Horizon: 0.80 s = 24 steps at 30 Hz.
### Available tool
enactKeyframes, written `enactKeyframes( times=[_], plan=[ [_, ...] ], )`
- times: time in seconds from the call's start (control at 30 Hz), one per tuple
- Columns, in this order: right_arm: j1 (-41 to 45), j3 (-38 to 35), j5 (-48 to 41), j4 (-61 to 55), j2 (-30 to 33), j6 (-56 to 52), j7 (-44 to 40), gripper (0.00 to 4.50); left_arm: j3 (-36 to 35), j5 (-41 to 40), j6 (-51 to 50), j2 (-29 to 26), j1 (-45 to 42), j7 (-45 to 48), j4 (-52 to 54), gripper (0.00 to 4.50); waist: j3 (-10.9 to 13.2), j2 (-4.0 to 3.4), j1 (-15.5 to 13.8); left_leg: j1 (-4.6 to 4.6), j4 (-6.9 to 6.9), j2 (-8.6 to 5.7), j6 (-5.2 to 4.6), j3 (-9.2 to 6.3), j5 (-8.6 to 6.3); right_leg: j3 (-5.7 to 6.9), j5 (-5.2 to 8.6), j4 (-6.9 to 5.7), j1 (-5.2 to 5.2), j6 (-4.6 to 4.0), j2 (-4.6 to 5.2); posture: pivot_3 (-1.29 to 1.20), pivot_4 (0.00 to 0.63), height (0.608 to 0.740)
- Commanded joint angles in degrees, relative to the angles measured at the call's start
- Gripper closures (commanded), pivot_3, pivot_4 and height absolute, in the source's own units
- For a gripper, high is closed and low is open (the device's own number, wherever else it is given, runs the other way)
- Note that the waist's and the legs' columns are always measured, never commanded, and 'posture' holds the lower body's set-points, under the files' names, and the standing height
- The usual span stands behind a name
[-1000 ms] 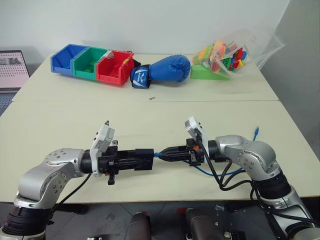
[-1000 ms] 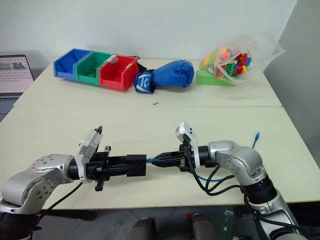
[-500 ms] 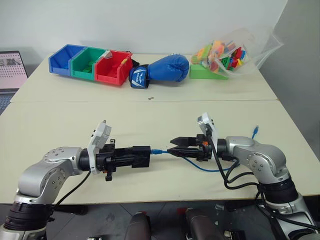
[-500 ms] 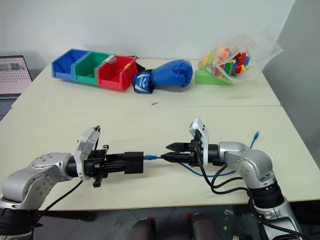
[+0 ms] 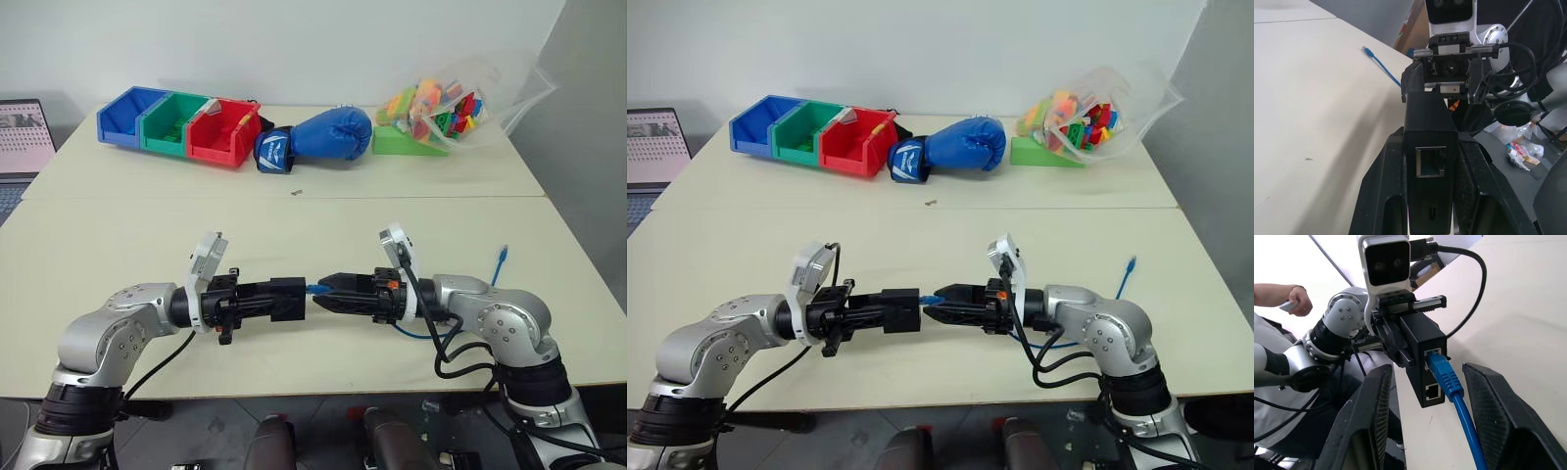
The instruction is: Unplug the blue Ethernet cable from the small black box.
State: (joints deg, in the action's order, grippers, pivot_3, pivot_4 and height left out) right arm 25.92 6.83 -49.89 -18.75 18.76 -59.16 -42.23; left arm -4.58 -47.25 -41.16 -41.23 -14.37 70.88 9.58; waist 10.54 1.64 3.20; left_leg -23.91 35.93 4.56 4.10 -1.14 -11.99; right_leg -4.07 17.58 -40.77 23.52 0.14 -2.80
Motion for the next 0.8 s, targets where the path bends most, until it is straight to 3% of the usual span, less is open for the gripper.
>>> enactKeyframes(
  times=[0.03,0.6,0.7,0.8],
  plan=[
    [0.4,-0.3,-1.1,-1.7,-0.3,0.2,0.3,2.08,-0.2,-1.0,-0.5,0.1,-0.9,0.4,1.1,3.72,0.0,0.0,0.0,0.0,0.0,0.0,0.0,0.0,0.0,0.0,0.0,0.0,0.0,0.0,0.0,0.0,0.15,0.74],
    [2.0,2.1,1.5,-0.4,0.7,2.0,-1.1,2.08,-0.1,-0.9,-0.7,0.4,-0.7,0.3,2.1,3.72,0.0,0.0,0.0,0.0,0.0,0.0,0.0,-0.01,0.0,-0.01,0.0,0.0,0.0,0.0,0.0,0.0,0.15,0.74],
    [2.2,2.2,1.6,-0.1,0.5,2.1,-1.2,2.47,0.0,-0.7,-0.6,0.4,-0.6,0.5,2.1,3.72,0.0,0.0,0.0,0.0,0.0,0.0,0.0,-0.02,0.0,-0.01,0.0,0.0,0.0,0.0,0.0,0.0,0.15,0.74],
    [2.2,1.9,1.1,-0.1,0.7,1.9,-1.4,3.19,0.1,-0.6,-0.4,0.4,-0.3,0.7,2.2,3.72,0.0,0.0,0.0,0.0,0.0,0.0,0.0,-0.01,0.0,-0.01,0.0,0.0,0.0,0.0,0.0,0.0,0.15,0.74]
  ],
)
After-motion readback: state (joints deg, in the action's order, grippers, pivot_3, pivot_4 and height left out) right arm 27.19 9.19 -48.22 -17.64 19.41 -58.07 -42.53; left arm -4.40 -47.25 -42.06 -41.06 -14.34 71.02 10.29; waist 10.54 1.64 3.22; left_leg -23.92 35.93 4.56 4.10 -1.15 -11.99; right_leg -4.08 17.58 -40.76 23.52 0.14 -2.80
